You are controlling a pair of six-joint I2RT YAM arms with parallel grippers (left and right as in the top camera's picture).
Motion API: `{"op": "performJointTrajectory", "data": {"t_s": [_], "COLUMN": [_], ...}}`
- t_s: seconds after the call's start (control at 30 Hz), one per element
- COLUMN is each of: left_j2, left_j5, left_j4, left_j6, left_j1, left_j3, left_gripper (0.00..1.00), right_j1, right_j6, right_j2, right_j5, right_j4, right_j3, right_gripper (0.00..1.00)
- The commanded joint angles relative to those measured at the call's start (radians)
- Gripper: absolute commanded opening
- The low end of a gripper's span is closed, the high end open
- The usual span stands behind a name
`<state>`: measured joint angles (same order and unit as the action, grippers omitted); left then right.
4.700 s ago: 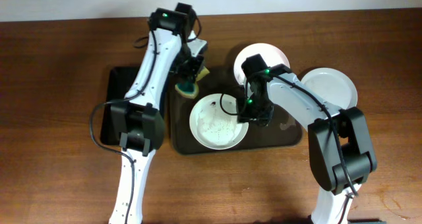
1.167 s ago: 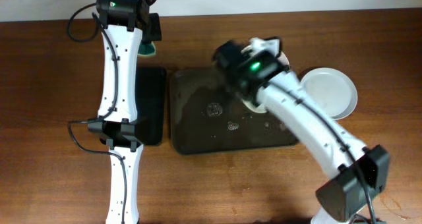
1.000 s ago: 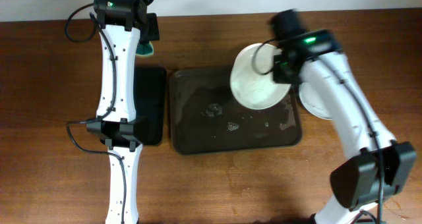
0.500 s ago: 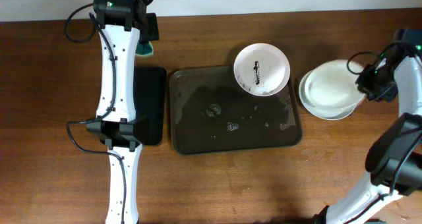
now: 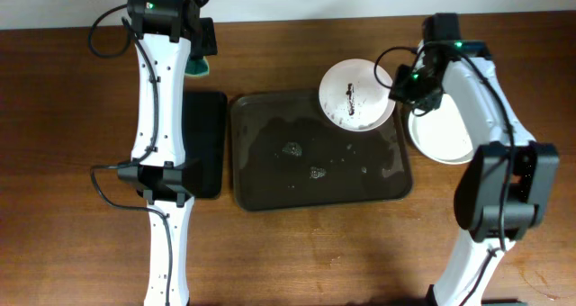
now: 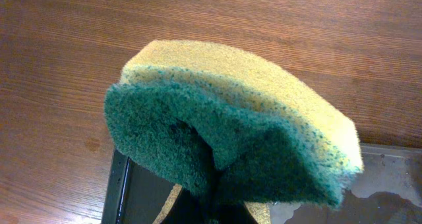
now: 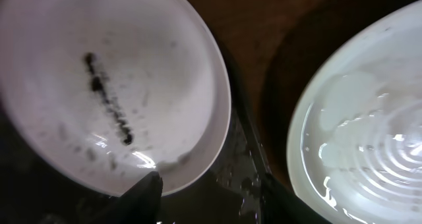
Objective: Clean dirty plates on tray and stack at the side
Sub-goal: 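Grasp the rim of the pink plate with the right gripper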
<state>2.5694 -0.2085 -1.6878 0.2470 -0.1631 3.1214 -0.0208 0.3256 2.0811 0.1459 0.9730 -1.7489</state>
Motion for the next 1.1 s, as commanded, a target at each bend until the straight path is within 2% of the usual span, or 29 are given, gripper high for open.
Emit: {"op": "performJointTrajectory", "data": {"t_s": [0.0,0.07,0.13,0.27,0.33,0.5,0.7,0.73,0.77,0.8,0.83,0.9,0.97,1.0,1.07], "left_j2": [-0.019,-0.019,-0.019,-0.019,-0.019,-0.019,-0.019,-0.019,-0.019,-0.019,-0.019,-0.019,-0.019,-0.016,-0.016], "left_j5": [0.004,0.004,0.004,0.003,0.003,0.004,0.004,0.004,0.004,0.005,0.009,0.023,0.065,0.094,0.126], "left_j4": [0.000,0.000,0.000,0.000,0.000,0.000,0.000,0.000,0.000,0.000,0.000,0.000,0.000,0.000,0.000], "left_j6": [-0.017,-0.017,-0.017,-0.017,-0.017,-0.017,-0.017,-0.017,-0.017,-0.017,-0.017,-0.017,-0.017,-0.017,-0.017], "left_j1": [0.006,0.006,0.006,0.006,0.006,0.007,0.007,0.007,0.007,0.007,0.007,0.006,0.006,0.002,-0.016], "left_j3": [0.013,0.013,0.013,0.013,0.013,0.013,0.013,0.013,0.013,0.013,0.013,0.013,0.013,0.011,-0.011], "left_gripper": [0.00,0.00,0.00,0.00,0.00,0.00,0.00,0.00,0.00,0.00,0.00,0.00,0.00,0.00,0.00], "right_j1": [0.021,0.021,0.027,0.074,0.094,0.107,0.167,0.187,0.204,0.211,0.208,0.193,0.177,0.175,0.175], "right_j6": [0.028,0.028,0.027,0.027,0.028,0.028,-0.033,-0.043,-0.068,-0.118,-0.172,-0.303,-0.449,-0.519,-0.531], "right_j2": [0.096,0.120,0.140,0.143,0.145,0.151,0.071,0.044,0.019,-0.015,-0.016,-0.016,-0.007,0.007,0.045], "right_j5": [-0.053,-0.051,-0.050,-0.054,-0.071,-0.079,-0.015,-0.016,-0.023,-0.035,-0.055,-0.079,-0.051,0.011,0.063], "right_j4": [0.003,0.006,0.006,0.006,0.002,-0.008,0.182,0.208,0.223,0.220,0.206,0.123,-0.002,-0.052,-0.085], "right_j3": [0.012,0.012,0.012,0.013,0.025,0.118,0.124,0.122,0.122,0.116,0.103,0.095,0.096,0.096,0.096], "right_gripper": [0.47,0.47,0.40,0.19,0.18,0.05,0.04,0.05,0.18,0.57,0.69,0.75,0.75,0.67,0.61]}}
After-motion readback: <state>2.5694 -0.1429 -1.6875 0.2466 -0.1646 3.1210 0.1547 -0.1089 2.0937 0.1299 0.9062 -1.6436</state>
